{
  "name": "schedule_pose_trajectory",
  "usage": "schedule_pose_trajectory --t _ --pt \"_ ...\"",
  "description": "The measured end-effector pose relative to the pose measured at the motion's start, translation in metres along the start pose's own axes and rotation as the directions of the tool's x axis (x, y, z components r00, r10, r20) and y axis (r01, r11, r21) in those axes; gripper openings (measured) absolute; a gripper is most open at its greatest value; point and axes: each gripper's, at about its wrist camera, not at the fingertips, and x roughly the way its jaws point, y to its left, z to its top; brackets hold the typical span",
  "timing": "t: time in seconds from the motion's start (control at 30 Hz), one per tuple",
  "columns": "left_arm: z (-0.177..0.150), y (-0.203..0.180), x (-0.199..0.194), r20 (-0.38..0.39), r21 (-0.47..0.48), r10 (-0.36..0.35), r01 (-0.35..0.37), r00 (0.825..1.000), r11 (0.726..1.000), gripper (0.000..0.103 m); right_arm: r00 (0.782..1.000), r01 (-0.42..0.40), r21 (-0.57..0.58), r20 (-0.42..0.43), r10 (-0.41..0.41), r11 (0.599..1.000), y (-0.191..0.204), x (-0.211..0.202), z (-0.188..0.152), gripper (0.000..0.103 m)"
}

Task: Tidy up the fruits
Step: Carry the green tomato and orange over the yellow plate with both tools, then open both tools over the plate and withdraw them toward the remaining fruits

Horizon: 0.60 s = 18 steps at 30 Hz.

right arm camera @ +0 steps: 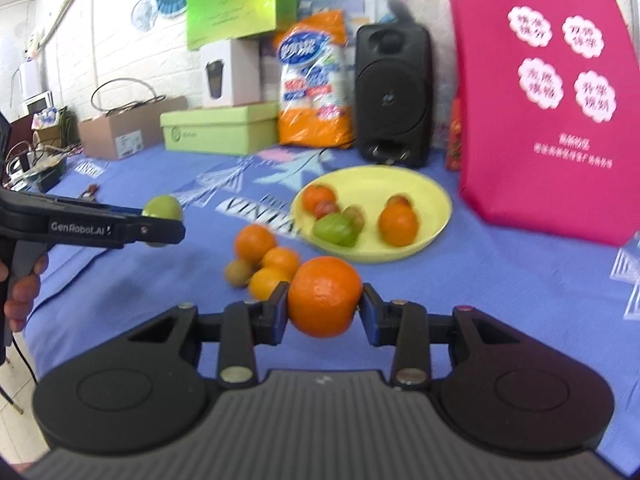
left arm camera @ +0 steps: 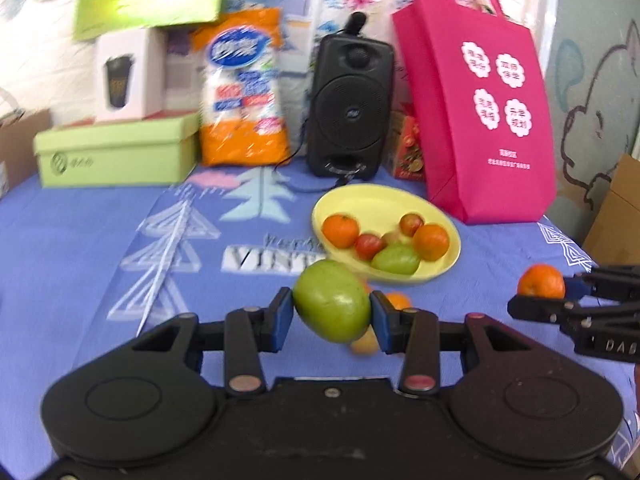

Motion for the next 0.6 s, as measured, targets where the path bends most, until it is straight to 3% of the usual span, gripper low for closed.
schedule_pose_trajectory --t 0.27,0.6 --pt "0.053 -0.017 0.073 -0.031 0.095 0.0 0.003 1.0 0.995 0.041 1.0 0.02 -0.073 -0.001 -0.02 0.997 -0.021 0.04 0.041 0.036" --pt "0.104 -0.018 0.194 -0.153 0.071 0.009 0.002 0.988 0.998 0.041 0.996 -0.012 -0.113 -0.086 0.002 0.993 -0.037 0.125 0.075 0.036"
